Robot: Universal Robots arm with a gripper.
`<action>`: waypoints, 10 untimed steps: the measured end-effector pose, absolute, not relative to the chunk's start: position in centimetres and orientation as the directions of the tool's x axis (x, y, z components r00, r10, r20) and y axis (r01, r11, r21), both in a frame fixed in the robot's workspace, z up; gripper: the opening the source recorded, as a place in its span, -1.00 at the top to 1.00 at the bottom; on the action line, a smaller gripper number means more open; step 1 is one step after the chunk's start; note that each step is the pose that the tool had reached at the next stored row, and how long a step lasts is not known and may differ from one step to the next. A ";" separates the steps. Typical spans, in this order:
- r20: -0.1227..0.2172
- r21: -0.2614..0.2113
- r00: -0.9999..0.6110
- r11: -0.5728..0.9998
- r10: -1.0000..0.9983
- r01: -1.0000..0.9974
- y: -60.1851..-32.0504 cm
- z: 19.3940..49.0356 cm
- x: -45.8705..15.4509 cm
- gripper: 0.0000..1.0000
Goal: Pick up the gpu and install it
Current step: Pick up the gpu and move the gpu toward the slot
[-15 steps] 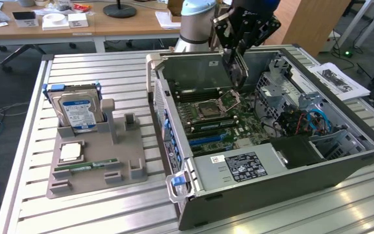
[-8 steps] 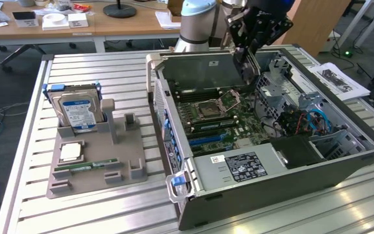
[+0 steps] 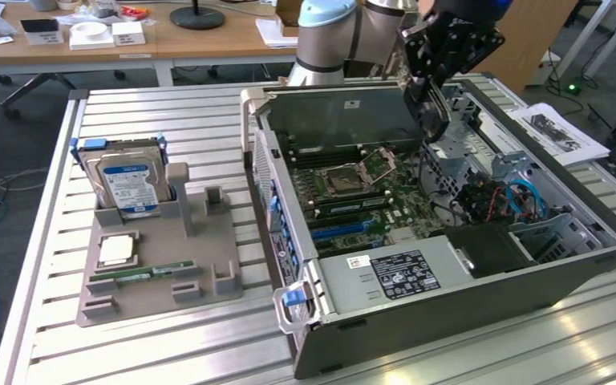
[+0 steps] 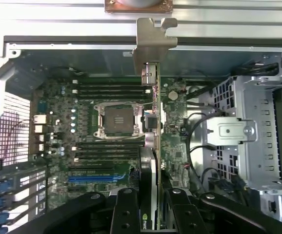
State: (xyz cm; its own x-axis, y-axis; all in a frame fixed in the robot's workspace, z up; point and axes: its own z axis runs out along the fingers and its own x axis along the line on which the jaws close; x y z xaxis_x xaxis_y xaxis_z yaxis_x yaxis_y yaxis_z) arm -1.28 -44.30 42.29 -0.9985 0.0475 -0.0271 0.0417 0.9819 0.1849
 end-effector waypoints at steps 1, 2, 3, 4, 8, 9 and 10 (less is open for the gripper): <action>-0.027 0.185 -0.999 0.982 0.047 0.042 -44.3 42.3 -0.9 0.47; -0.027 0.185 -0.998 0.982 0.048 0.042 -44.3 42.3 -0.5 0.47; -0.027 0.185 -0.999 0.982 0.048 0.042 -44.3 42.3 -0.2 0.47; -0.027 0.185 -0.999 0.982 0.047 0.042 -44.3 42.3 0.2 0.47; -0.025 0.184 -0.999 0.982 0.048 0.042 -44.3 42.3 1.3 0.47; -0.024 0.184 -0.999 0.982 0.047 0.042 -44.3 42.3 1.6 0.47; -0.023 0.183 -0.999 0.982 0.047 0.042 -44.3 42.3 1.8 0.47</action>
State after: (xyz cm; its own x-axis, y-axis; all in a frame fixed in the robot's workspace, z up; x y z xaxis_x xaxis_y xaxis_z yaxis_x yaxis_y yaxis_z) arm 1.78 -44.30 42.30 -0.9986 0.0474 -0.0227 0.0424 0.9822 0.1830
